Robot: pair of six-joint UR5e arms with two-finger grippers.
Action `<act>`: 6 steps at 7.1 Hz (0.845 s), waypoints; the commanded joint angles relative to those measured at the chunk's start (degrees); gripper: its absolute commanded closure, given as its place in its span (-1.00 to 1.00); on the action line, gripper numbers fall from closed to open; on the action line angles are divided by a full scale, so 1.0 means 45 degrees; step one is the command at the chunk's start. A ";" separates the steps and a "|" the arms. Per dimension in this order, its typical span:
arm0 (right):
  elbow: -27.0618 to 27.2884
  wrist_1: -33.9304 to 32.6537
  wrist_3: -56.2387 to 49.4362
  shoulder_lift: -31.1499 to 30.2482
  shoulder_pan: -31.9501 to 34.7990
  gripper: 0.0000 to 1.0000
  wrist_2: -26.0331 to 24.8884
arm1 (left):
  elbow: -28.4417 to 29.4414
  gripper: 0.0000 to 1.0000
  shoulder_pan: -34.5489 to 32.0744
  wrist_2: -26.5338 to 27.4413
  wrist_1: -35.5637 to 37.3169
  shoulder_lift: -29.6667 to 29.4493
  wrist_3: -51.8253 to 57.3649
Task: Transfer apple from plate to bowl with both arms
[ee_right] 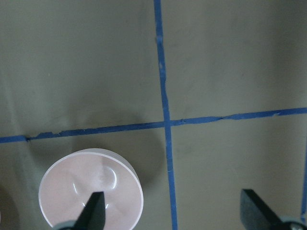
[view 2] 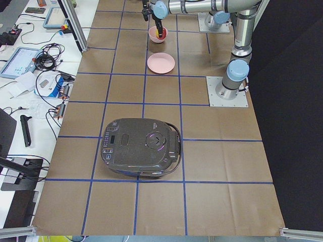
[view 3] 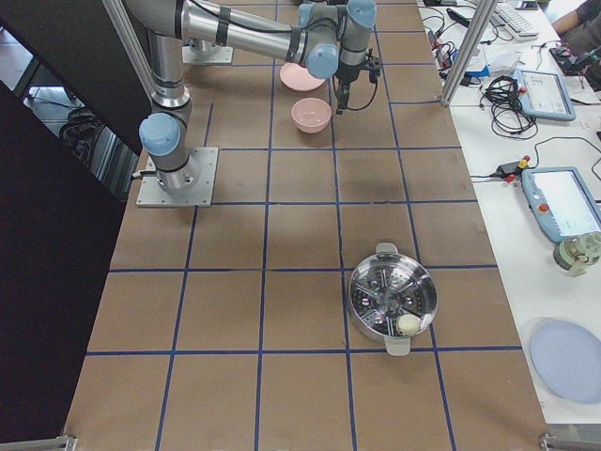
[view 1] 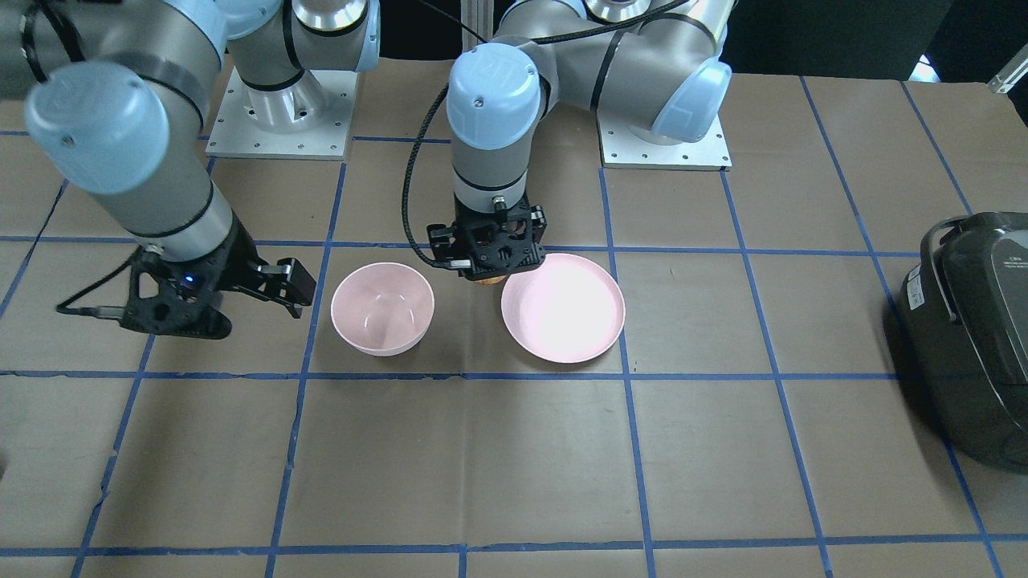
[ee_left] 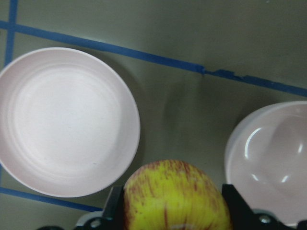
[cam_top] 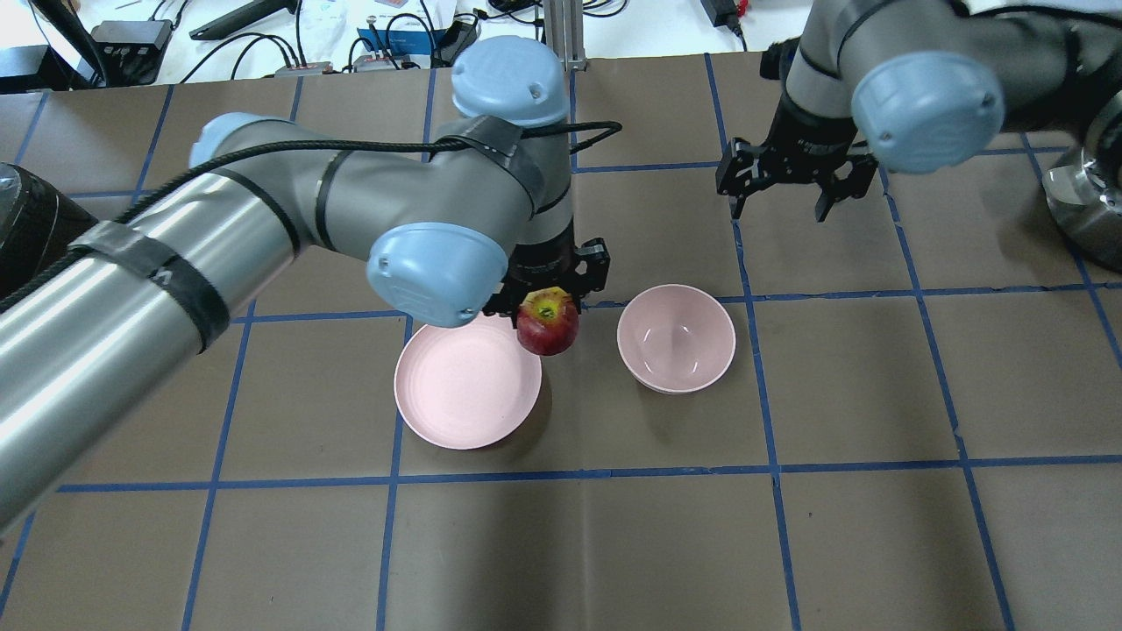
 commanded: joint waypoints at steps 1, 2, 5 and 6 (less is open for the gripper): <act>-0.0786 0.0649 0.0015 -0.1055 -0.0015 -1.00 -0.0471 | 0.0104 0.47 -0.1374 -0.0286 0.2364 -0.1178 -0.2700; -0.0612 0.0707 0.0054 -0.1078 0.0006 -1.00 -0.0393 | 0.0123 0.47 -0.1670 -0.0287 0.3574 -0.1607 -0.3777; 0.0034 0.0708 -0.0004 -0.1216 -0.0150 -1.00 -0.0529 | 0.0007 0.41 -0.1829 -0.0951 0.4992 -0.2587 -0.4765; 0.0034 0.0688 -0.0004 -0.1215 -0.0189 -1.00 -0.0568 | -0.0071 -0.34 -0.1829 -0.0912 0.4973 -0.2782 -0.4804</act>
